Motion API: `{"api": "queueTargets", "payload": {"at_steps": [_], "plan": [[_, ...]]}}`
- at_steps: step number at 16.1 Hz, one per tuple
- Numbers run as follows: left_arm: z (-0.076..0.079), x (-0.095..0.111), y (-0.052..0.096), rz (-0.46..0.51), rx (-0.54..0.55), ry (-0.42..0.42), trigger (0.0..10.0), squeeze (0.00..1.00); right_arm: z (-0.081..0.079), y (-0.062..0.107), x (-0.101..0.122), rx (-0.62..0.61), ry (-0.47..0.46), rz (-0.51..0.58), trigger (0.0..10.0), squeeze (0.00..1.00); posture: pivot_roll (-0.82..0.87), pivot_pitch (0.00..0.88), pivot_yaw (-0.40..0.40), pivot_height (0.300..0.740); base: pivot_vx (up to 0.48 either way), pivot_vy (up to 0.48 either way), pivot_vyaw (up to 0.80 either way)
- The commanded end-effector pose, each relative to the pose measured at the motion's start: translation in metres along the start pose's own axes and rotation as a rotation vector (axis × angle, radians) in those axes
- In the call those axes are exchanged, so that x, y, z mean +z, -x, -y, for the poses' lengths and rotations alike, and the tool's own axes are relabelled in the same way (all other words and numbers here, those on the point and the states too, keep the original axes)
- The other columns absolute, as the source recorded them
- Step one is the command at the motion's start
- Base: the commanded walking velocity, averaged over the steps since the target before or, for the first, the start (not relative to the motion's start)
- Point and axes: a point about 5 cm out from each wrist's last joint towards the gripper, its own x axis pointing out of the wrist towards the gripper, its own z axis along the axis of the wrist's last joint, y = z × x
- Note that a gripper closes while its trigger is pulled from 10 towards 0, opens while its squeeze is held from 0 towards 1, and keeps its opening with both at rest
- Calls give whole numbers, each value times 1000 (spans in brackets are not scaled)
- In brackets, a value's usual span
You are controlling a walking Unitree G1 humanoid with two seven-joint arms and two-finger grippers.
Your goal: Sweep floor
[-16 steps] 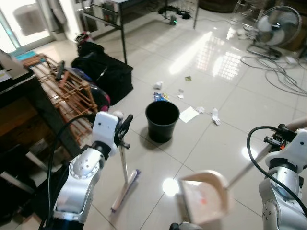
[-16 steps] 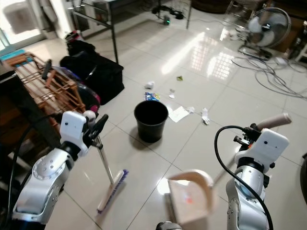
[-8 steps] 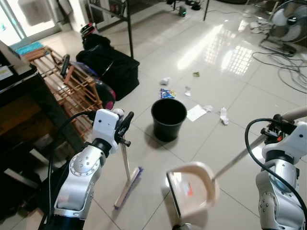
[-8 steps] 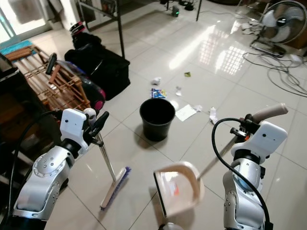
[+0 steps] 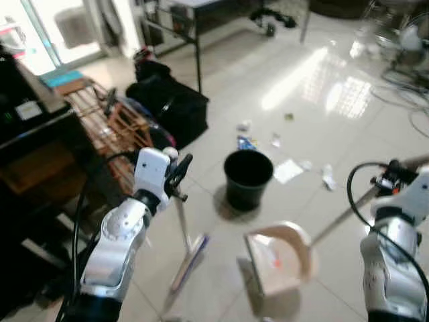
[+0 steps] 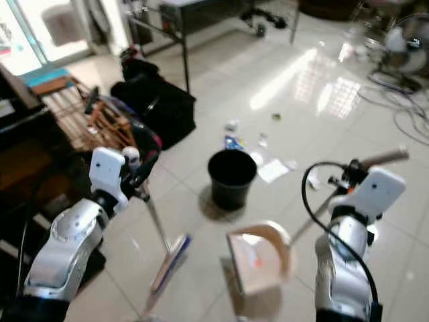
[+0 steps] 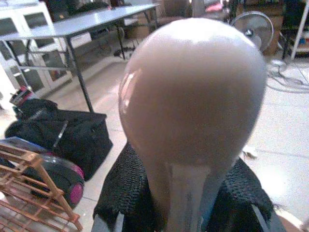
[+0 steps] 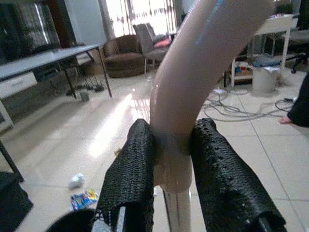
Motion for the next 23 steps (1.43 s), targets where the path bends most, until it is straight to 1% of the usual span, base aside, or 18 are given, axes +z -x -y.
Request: {"api": "queueTargets", "payload": {"at_steps": [1, 3, 7, 8, 9, 12, 14, 16, 19, 21, 23], "plan": [[-5, 6, -2, 26, 9, -29, 10000, 0, -4, -1, 5, 8, -28, 21, 10000, 0, -58, 81, 29, 740, 345, 0, -581], [-5, 8, -4, 33, 5, -30, 10000, 0, -4, 0, 4, 3, -31, 23, 10000, 0, -57, 83, 29, 740, 345, 0, -800], [-7, 8, -4, 34, 4, -31, 10000, 0, -9, -1, 2, 15, -43, 20, 10000, 0, -50, 88, 22, 740, 346, 0, 0], [-9, 7, -2, 36, 21, -25, 10000, 0, -11, -3, -1, 23, -48, 5, 10000, 0, -46, 92, 19, 740, 292, 0, 0], [-11, 5, 0, 28, 38, -39, 10000, 0, -12, -5, -4, 24, -46, -7, 10000, 0, -42, 99, 16, 740, 0, 0, 0], [-19, 3, 9, 19, 53, -70, 10000, 0, -15, -8, -10, 19, -32, -11, 10000, 0, -23, 132, 14, 740, 0, 0, 0], [-26, 7, 16, 25, 56, -80, 10000, 0, -14, -12, -18, 2, -26, -13, 10000, 0, -3, 162, 27, 740, 0, 0, 0], [-30, 10, 22, 25, 55, -95, 10000, 0, -16, -15, -20, -2, -23, -7, 10000, 0, 17, 181, 40, 740, 0, 0, 0], [-40, 25, 38, 46, 68, -134, 10000, 0, -19, -28, -24, -21, -30, 44, 10000, 0, 103, 272, 74, 740, 0, 0, 0], [-48, 32, 50, 45, 101, -128, 10000, 0, -18, -37, -27, -36, -28, 49, 10000, 0, 134, 314, 61, 740, 0, 0, 0], [-51, 39, 60, 55, 125, -133, 10000, 0, -18, -41, -28, -31, -23, 62, 10000, 0, 164, 334, 48, 740, 0, 0, 0]]}}
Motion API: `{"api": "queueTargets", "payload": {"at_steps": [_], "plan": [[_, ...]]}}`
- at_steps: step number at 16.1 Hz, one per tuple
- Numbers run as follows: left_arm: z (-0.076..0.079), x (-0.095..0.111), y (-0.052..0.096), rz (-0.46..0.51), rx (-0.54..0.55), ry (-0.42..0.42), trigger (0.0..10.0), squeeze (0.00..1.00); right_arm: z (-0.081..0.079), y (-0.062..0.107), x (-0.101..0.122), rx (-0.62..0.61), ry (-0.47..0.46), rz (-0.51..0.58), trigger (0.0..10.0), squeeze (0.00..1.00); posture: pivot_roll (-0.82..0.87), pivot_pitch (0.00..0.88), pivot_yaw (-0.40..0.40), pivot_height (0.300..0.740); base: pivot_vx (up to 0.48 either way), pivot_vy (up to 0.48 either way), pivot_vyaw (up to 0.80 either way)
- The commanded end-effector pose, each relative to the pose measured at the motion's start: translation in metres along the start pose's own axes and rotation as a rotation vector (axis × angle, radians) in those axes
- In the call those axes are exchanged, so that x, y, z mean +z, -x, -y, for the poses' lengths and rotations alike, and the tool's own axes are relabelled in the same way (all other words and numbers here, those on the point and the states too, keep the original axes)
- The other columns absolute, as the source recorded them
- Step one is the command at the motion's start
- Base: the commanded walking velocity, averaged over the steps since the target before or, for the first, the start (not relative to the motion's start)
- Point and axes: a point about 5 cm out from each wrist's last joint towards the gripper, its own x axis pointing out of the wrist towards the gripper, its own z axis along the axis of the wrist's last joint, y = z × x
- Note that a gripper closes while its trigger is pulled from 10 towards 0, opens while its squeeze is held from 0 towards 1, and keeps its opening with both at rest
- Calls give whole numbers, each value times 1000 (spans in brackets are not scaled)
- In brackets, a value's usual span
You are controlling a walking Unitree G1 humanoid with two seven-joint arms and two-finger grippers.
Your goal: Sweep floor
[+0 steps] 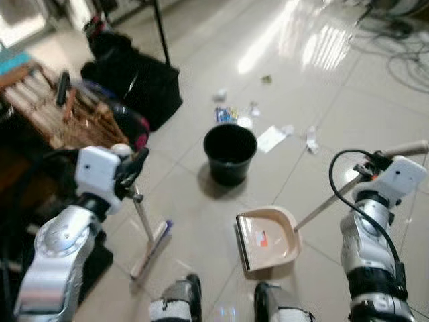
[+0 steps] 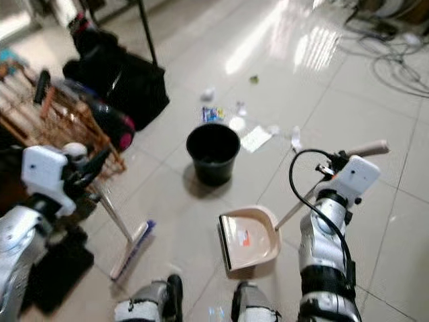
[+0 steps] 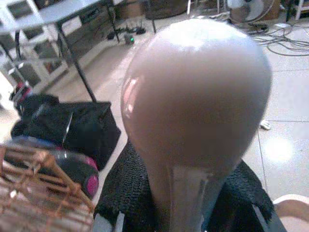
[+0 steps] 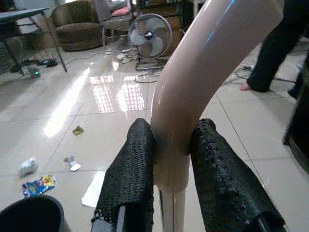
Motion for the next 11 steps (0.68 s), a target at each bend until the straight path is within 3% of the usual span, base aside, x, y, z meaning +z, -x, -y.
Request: {"api": "queueTargets", "payload": {"at_steps": [1, 6, 11], "plan": [[-7, 13, 7, 28, 23, -30, 10000, 0, 0, -6, 5, -4, 5, 47, 10000, 0, 191, 348, 44, 740, 0, 0, 0], [-22, 30, 27, 35, 41, -77, 10000, 0, -18, -11, 12, 26, -4, 149, 10000, 0, 254, 367, 59, 740, 0, 0, 0], [-22, 35, 27, 10, 4, -83, 10000, 0, -9, -4, 0, -67, -9, 139, 10000, 0, 270, 355, 80, 740, 0, 0, 0]]}}
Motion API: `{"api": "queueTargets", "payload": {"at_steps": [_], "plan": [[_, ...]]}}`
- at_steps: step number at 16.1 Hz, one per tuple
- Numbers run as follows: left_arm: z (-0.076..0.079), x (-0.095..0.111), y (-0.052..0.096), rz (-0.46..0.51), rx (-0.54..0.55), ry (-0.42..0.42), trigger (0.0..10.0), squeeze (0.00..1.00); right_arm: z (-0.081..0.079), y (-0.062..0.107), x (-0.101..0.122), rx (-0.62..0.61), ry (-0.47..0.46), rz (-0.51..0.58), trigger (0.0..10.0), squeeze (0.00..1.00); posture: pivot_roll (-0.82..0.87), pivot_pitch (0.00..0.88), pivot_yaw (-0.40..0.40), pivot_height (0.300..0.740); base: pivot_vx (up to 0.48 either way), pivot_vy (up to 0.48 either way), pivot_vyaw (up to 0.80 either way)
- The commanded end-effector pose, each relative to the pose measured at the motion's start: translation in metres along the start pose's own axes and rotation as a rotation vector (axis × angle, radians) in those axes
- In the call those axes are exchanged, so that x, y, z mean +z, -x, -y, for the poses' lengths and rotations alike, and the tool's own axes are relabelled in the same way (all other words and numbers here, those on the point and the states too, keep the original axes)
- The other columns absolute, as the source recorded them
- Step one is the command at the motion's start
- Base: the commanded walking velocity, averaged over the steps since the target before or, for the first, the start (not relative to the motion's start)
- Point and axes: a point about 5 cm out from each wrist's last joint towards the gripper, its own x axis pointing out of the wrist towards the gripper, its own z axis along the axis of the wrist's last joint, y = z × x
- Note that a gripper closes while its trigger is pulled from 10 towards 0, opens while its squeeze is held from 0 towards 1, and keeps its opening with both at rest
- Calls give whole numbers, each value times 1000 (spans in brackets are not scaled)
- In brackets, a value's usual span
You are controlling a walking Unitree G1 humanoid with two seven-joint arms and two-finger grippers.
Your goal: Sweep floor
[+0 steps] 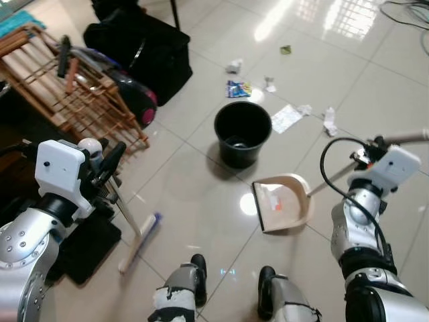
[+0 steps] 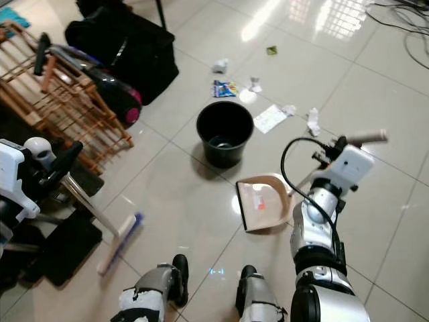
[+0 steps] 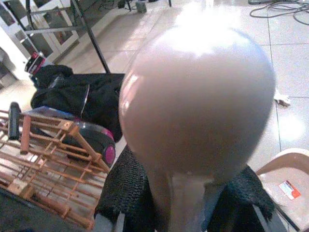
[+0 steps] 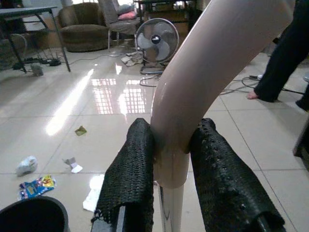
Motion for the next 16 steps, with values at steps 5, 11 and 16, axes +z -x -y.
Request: {"api": "queueTargets", "payload": {"at_steps": [5, 11, 16], "plan": [[1, 9, -2, 16, -32, -34, 10000, 0, 15, -1, -7, -89, -16, -36, 10000, 1000, 266, 362, 81, 740, 0, 0, 0], [3, 7, -10, 14, -40, -18, 10000, 0, 33, -11, -7, -62, 20, -66, 10000, 1000, 228, 361, 77, 740, 0, 0, 0], [26, -20, -7, -35, -21, 74, 10000, 0, 14, 33, -23, 107, 12, -91, 10000, 584, 132, 330, 3, 740, 0, 0, 0]]}}
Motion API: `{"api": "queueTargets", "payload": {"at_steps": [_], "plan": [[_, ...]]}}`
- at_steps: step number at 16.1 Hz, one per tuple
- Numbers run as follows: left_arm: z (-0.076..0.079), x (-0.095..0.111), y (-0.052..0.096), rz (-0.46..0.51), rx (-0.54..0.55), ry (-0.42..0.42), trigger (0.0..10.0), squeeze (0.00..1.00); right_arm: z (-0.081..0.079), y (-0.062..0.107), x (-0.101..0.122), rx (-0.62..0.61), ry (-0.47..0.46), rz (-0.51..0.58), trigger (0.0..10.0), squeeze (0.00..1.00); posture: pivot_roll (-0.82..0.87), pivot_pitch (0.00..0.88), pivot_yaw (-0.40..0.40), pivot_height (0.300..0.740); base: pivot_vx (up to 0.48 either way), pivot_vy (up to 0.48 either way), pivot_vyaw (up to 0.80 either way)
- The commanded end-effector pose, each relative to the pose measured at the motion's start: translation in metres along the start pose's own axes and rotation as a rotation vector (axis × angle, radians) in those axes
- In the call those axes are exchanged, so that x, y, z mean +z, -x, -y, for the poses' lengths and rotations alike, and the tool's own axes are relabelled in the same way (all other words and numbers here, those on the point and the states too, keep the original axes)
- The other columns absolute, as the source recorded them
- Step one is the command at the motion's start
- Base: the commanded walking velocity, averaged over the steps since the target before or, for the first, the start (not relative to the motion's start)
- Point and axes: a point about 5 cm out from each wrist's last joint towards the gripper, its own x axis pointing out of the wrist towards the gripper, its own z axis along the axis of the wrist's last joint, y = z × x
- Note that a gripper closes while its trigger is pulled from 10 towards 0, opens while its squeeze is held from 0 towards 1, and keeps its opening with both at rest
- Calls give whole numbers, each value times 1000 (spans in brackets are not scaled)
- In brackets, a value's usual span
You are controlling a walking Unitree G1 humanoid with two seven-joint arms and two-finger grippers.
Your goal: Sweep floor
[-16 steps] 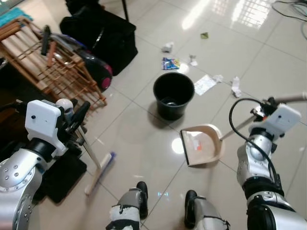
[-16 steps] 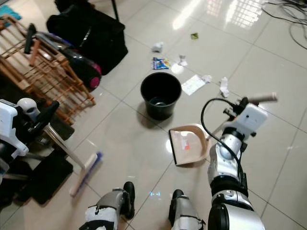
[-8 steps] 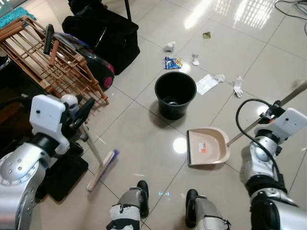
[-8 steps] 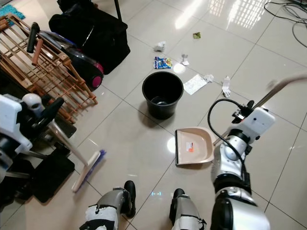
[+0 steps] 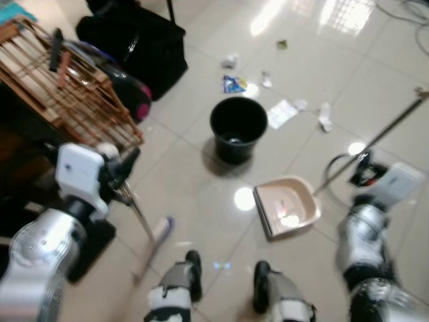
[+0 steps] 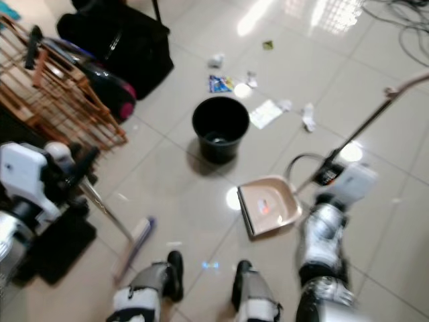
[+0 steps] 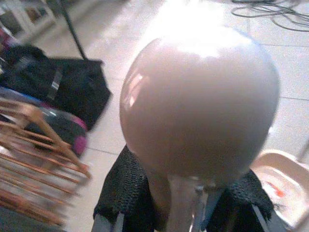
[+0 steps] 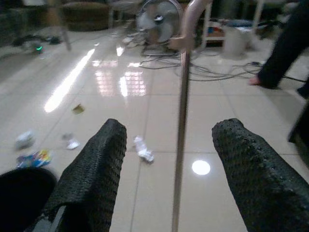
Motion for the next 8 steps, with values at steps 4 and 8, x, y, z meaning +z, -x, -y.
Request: {"api": "queueTargets", "payload": {"at_steps": [4, 8], "plan": [[15, -21, -1, -29, 51, 42, 10000, 0, 4, 40, -1, 102, 28, -40, 10000, 0, 40, 286, -61, 740, 0, 0, 0], [25, -33, -17, -49, 66, 98, 10000, 0, 4, 48, 15, 227, 10, -48, 10000, 0, -8, 251, -54, 740, 0, 0, 0]]}}
